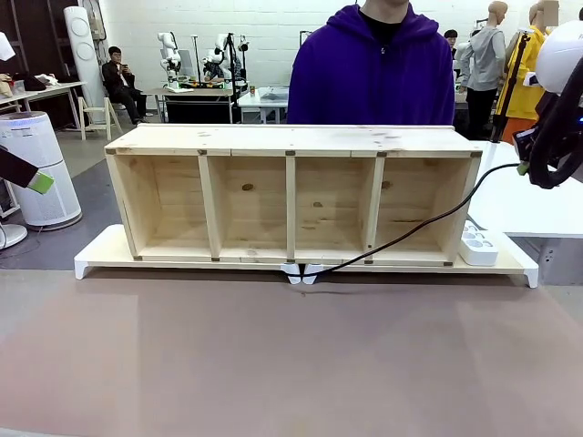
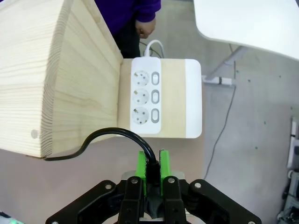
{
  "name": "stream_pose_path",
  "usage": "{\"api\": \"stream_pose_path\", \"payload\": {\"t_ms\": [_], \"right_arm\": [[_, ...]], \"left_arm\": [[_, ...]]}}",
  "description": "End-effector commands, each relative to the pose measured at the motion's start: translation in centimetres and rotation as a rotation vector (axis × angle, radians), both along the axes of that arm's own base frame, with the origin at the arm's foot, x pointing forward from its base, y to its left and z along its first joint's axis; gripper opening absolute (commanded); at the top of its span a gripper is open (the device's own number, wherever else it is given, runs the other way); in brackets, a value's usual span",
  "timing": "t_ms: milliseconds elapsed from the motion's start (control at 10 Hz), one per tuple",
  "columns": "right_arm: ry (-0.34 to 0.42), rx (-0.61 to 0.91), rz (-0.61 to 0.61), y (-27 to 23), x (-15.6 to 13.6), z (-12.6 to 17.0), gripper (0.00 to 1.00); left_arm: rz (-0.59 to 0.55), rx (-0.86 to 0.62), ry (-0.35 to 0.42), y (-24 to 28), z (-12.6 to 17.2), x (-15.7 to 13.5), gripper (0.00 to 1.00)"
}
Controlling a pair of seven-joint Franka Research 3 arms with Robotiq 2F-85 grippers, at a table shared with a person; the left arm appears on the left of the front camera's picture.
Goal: Perform cable management.
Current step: Pull the grasped Power Cable to the location of the Power Strip.
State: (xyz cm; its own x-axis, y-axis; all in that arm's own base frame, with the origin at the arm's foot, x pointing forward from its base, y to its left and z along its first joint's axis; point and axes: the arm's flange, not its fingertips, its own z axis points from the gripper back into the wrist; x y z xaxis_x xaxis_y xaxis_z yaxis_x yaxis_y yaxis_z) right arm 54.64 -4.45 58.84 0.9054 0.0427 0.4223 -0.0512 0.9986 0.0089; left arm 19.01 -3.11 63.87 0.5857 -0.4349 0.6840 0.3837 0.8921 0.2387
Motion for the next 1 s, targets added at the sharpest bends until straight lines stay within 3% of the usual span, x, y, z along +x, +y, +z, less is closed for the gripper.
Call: {"api": "stream_pose_path", "payload": {"t_ms": [0, 400, 600, 700, 900], "right_arm": [[-0.014, 0.022, -0.029, 0.5, 1.2, 0.1, 0.14], [-0.014, 0.053, -0.058, 1.5, 3.0, -0.6, 0.14], [-0.033, 0.063, -0.094, 1.8, 2.8, -0.3, 0.14], [0.008, 0.026, -0.048, 1.1, 2.1, -1.0, 0.14], [0.008, 0.026, -0.048, 1.1, 2.1, -1.0, 0.14]], "left_arm": [[0.008, -0.002, -0.004, 0.0, 0.0, 0.1, 1.00], [0.008, -0.002, -0.004, 0.0, 0.0, 0.1, 1.00], [0.008, -0.002, -0.004, 0.0, 0.0, 0.1, 1.00], [0.008, -0.002, -0.004, 0.0, 0.0, 0.1, 1.00], [0.008, -0.002, -0.004, 0.0, 0.0, 0.1, 1.00]]}}
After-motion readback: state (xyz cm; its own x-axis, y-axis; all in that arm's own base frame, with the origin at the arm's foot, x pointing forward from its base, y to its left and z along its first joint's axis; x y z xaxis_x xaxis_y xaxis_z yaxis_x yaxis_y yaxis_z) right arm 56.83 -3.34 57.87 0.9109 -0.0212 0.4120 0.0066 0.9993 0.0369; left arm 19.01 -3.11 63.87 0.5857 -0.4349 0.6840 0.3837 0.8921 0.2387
